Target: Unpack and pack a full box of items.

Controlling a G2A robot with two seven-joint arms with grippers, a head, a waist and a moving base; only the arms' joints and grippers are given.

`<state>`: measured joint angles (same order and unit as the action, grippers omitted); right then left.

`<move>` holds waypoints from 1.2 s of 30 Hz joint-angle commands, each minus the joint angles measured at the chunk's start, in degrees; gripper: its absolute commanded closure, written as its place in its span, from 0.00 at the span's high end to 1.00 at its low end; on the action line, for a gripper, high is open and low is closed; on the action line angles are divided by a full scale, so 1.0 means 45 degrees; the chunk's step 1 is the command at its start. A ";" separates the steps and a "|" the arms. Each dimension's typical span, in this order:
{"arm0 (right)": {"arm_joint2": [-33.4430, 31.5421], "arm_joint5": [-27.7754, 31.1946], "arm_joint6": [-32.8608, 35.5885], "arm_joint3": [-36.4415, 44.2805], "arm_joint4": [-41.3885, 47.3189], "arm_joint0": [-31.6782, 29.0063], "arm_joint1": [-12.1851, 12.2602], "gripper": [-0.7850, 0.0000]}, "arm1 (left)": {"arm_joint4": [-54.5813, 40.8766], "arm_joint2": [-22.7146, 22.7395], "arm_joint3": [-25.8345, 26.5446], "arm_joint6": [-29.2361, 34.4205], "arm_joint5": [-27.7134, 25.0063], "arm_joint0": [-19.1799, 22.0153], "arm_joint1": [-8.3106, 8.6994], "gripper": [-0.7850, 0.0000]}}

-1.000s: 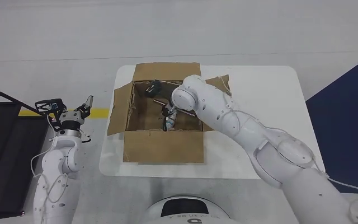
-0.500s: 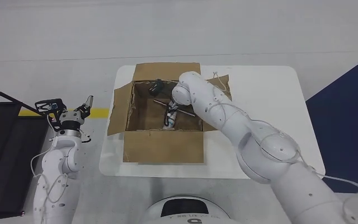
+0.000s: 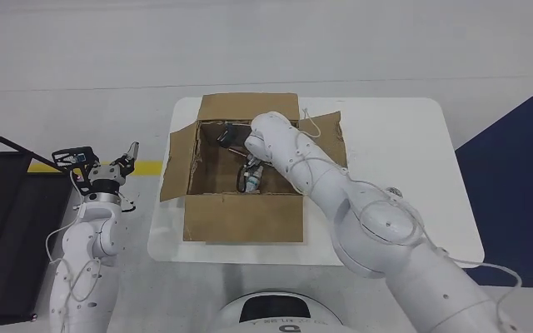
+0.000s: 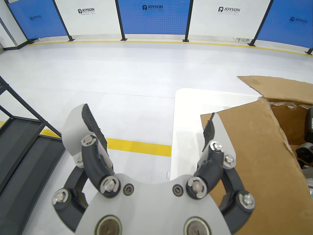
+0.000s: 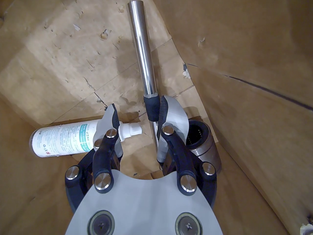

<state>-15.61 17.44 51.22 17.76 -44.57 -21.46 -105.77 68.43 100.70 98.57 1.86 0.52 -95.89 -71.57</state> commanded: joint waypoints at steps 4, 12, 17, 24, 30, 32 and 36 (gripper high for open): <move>-0.0107 0.0401 -0.0149 -0.0678 0.0130 0.0075 -0.0352 0.43 | 0.0000 0.0000 0.0000 0.0000 0.0000 0.0000 0.0000 1.00; -0.0220 0.1346 0.0376 -0.1243 0.0242 0.0146 -0.0739 0.42 | 0.0000 0.0000 0.0000 0.0000 0.0000 0.0000 0.0000 1.00; -0.0434 0.1427 -0.0045 -0.1484 0.0421 0.0443 -0.0842 0.47 | 0.0000 0.0000 0.0000 0.0000 0.0000 0.0000 0.0000 1.00; -0.0347 -0.0435 -0.0108 -0.1745 -0.0213 0.0579 -0.0978 0.47 | 0.0000 0.0000 0.0000 0.0000 0.0000 0.0000 0.0000 1.00; -0.0346 -0.0636 0.0075 -0.1934 -0.0415 0.0276 -0.1063 0.44 | 0.0000 0.0000 0.0000 0.0000 0.0000 0.0000 0.0000 1.00; -0.0430 -0.0623 0.0030 -0.2051 -0.0306 0.0185 -0.1062 0.42 | 0.0000 0.0000 0.0000 0.0000 0.0000 0.0000 0.0000 1.00; -0.0616 -0.0431 -0.0153 -0.2185 -0.0068 0.0097 -0.1021 0.39 | 0.0000 0.0000 0.0000 0.0000 0.0000 0.0000 0.0000 1.00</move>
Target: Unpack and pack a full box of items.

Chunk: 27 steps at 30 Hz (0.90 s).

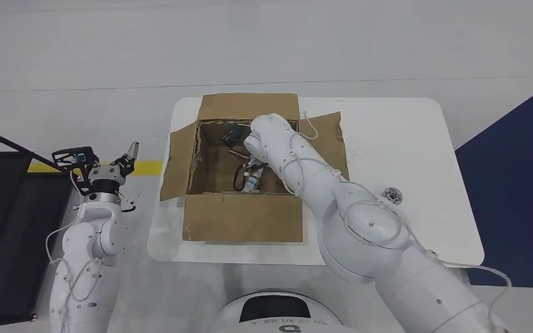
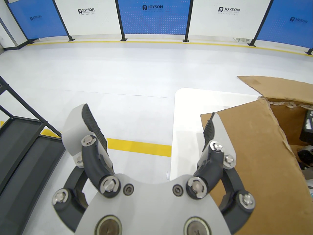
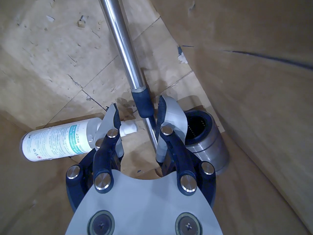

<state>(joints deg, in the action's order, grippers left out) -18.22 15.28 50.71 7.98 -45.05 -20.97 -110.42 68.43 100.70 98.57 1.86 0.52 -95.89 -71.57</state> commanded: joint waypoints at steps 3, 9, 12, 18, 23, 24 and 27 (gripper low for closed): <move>-0.0064 0.0093 -0.0061 -0.0019 0.0071 -0.0023 0.0020 0.36 | 0.0000 0.0000 0.0000 0.0000 0.0000 0.0000 0.0000 1.00; -0.0064 0.0093 -0.0061 -0.0019 0.0071 -0.0023 0.0020 0.22 | 0.0000 0.0000 0.0000 0.0000 0.0000 0.0000 0.0000 1.00; -0.0064 0.0093 -0.0061 -0.0019 0.0071 -0.0023 0.0020 0.04 | 0.0000 0.0000 0.0000 0.0000 0.0000 0.0000 0.0000 1.00; -0.0072 0.0540 0.0090 0.0244 0.0018 0.0042 -0.0014 0.00 | 0.0000 0.0000 0.0000 0.0000 0.0000 0.0000 0.0000 1.00; -0.0261 0.0848 -0.0338 0.0322 0.0128 0.0409 0.0004 0.00 | 0.0000 0.0000 0.0000 0.0000 0.0000 0.0000 0.0000 1.00; -0.0276 0.0943 -0.0396 0.0362 0.0110 0.0441 0.0007 0.04 | 0.0000 0.0000 0.0000 0.0000 0.0000 0.0000 0.0000 1.00; -0.0290 0.1050 -0.0509 0.0442 -0.0015 0.0511 0.0013 0.09 | 0.0000 0.0000 0.0000 0.0000 0.0000 0.0000 0.0000 1.00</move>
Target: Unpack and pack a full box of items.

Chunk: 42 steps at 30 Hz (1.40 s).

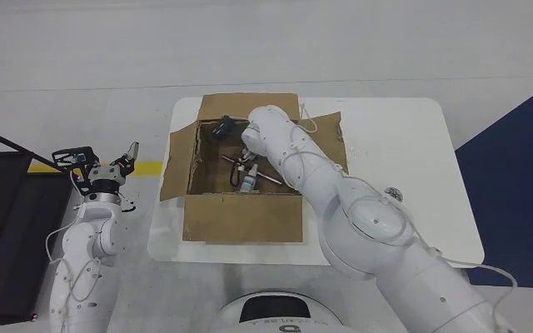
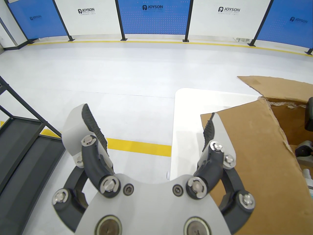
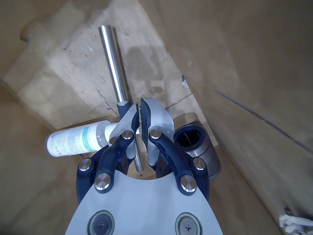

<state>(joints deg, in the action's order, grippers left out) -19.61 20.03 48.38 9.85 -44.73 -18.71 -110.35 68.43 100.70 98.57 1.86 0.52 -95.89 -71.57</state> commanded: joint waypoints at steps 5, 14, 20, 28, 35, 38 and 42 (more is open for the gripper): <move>-0.0030 0.0007 -0.0096 0.0296 -0.0213 0.0028 -0.0025 0.16 | 0.0000 0.0000 0.0000 0.0000 0.0000 0.0000 0.0000 1.00; -0.0483 -0.0253 -0.0345 0.0504 0.0152 0.0301 0.0088 0.73 | 0.0000 0.0000 0.0000 0.0000 0.0000 0.0000 0.0000 1.00; -0.0988 -0.0483 0.0419 0.0117 0.0934 0.0246 0.0245 0.74 | 0.0000 0.0000 0.0000 0.0000 0.0000 0.0000 0.0000 1.00; -0.1681 0.0230 0.0586 -0.0749 0.2080 -0.0031 0.0629 0.67 | 0.0000 0.0000 0.0000 0.0000 0.0000 0.0000 0.0000 1.00; -0.1867 0.0293 0.0611 -0.0521 0.2217 -0.0368 0.0842 0.64 | 0.0000 0.0000 0.0000 0.0000 0.0000 0.0000 0.0000 1.00; -0.1880 0.0302 0.0655 -0.0258 0.2133 -0.0499 0.0903 0.67 | 0.0000 0.0000 0.0000 0.0000 0.0000 0.0000 0.0000 1.00; -0.1902 0.0405 0.0664 0.0135 0.2003 -0.0563 0.0985 0.56 | 0.0000 0.0000 0.0000 0.0000 0.0000 0.0000 0.0000 1.00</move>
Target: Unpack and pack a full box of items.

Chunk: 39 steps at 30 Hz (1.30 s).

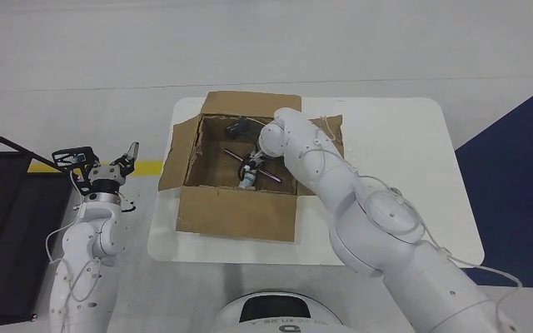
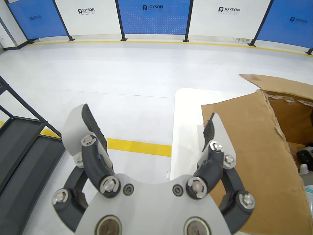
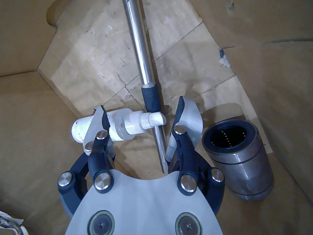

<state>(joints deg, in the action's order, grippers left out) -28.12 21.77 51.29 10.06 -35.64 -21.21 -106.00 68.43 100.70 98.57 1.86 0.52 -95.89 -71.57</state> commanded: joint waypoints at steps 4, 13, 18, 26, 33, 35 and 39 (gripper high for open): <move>-0.0055 0.0114 0.0172 0.0414 -0.0109 -0.0024 0.0102 0.38 | 0.0000 0.0000 0.0000 0.0000 0.0000 0.0000 0.0000 1.00; -0.0277 0.0104 0.0207 0.1328 -0.0271 0.0131 0.0370 0.00 | 0.0000 0.0000 0.0000 0.0000 0.0000 0.0000 0.0000 1.00; -0.0475 0.0084 0.0108 0.2278 -0.0462 0.0125 0.0670 0.00 | 0.0000 0.0000 0.0000 0.0000 0.0000 0.0000 0.0000 1.00; -0.0920 -0.1007 0.1678 0.4225 -0.0627 -0.0519 0.1307 0.22 | 0.0000 0.0000 0.0000 0.0000 0.0000 0.0000 0.0000 1.00; -0.1182 -0.1681 0.2250 0.5687 -0.1176 -0.1459 0.1819 0.41 | 0.0000 0.0000 0.0000 0.0000 0.0000 0.0000 0.0000 1.00; -0.1241 -0.1835 0.2289 0.6155 -0.1471 -0.1659 0.1962 0.50 | 0.0000 0.0000 0.0000 0.0000 0.0000 0.0000 0.0000 1.00; -0.1307 -0.2247 0.2133 0.6547 -0.1808 -0.1750 0.2064 1.00 | 0.0000 0.0000 0.0000 0.0000 0.0000 0.0000 0.0000 1.00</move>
<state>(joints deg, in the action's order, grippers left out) -34.02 11.44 60.87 39.67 -43.96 -29.12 -96.68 68.43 100.70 98.57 1.86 0.52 -95.89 -71.57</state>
